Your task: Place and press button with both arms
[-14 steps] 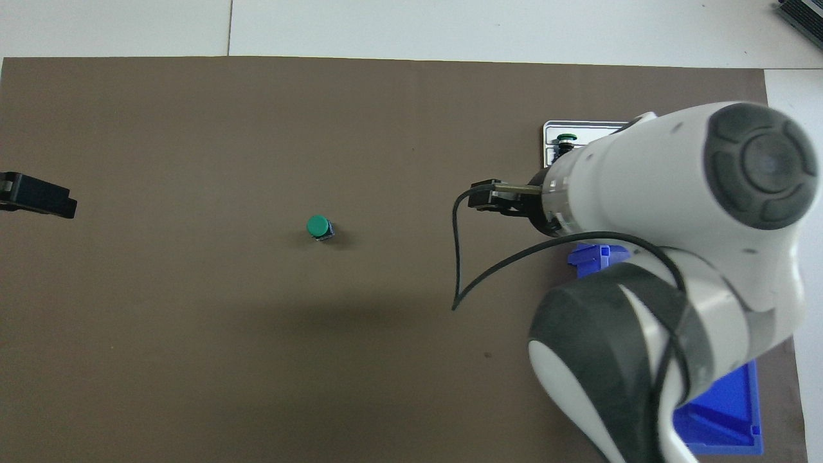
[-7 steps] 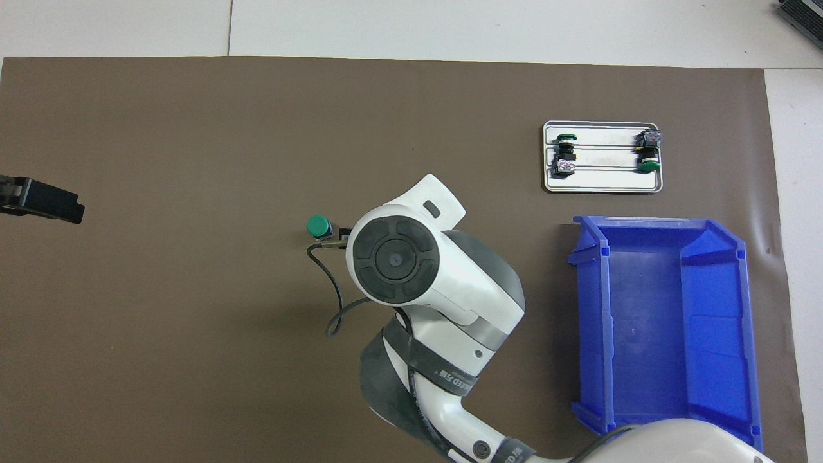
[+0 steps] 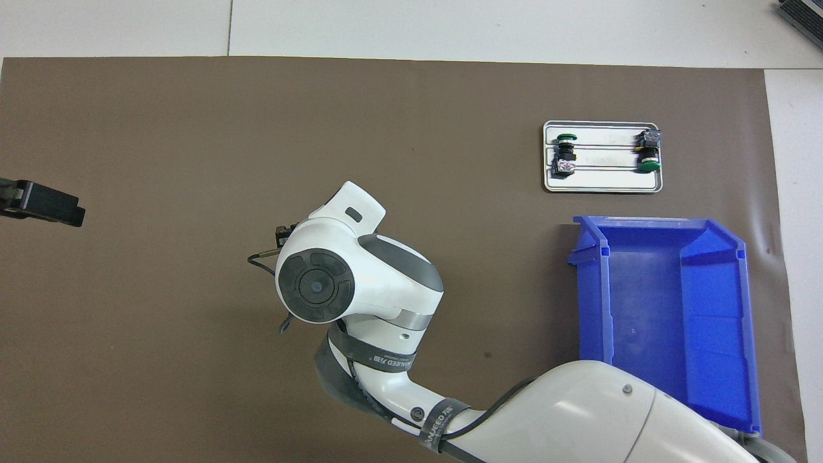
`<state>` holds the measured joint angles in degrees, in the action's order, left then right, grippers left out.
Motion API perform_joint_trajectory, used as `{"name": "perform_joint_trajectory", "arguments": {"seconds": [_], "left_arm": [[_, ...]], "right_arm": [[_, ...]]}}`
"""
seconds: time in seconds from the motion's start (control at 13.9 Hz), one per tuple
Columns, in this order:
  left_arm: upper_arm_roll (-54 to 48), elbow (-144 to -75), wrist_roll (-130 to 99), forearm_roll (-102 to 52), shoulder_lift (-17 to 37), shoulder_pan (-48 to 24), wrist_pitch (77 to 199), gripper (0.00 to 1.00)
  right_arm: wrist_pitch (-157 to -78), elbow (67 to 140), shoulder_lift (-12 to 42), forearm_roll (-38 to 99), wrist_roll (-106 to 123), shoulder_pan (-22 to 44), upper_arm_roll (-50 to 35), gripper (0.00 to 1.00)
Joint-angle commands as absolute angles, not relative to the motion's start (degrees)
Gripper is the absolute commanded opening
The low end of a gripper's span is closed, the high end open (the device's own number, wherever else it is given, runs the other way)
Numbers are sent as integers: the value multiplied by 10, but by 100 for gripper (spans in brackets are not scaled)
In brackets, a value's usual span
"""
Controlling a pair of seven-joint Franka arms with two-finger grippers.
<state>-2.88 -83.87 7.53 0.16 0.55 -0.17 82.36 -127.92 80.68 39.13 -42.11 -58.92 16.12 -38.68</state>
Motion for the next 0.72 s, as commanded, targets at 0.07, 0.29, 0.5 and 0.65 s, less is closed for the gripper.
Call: {"name": "perform_joint_trajectory", "arguments": {"seconds": [0.07, 0.29, 0.5, 0.65], "left_arm": [[-31, -859, 75, -4, -12, 14, 821, 100], [-31, -859, 75, -4, -12, 13, 821, 100], [-31, -859, 75, -4, -12, 14, 821, 100], [-31, -859, 75, -4, -12, 14, 821, 100]], "right_arm": [[-1316, 762, 455, -510, -590, 174, -395, 100], [-1318, 763, 463, -526, -567, 174, -395, 100], [-1316, 768, 467, -533, -565, 171, -395, 100], [-1310, 770, 467, -530, -565, 171, -396, 100]]}}
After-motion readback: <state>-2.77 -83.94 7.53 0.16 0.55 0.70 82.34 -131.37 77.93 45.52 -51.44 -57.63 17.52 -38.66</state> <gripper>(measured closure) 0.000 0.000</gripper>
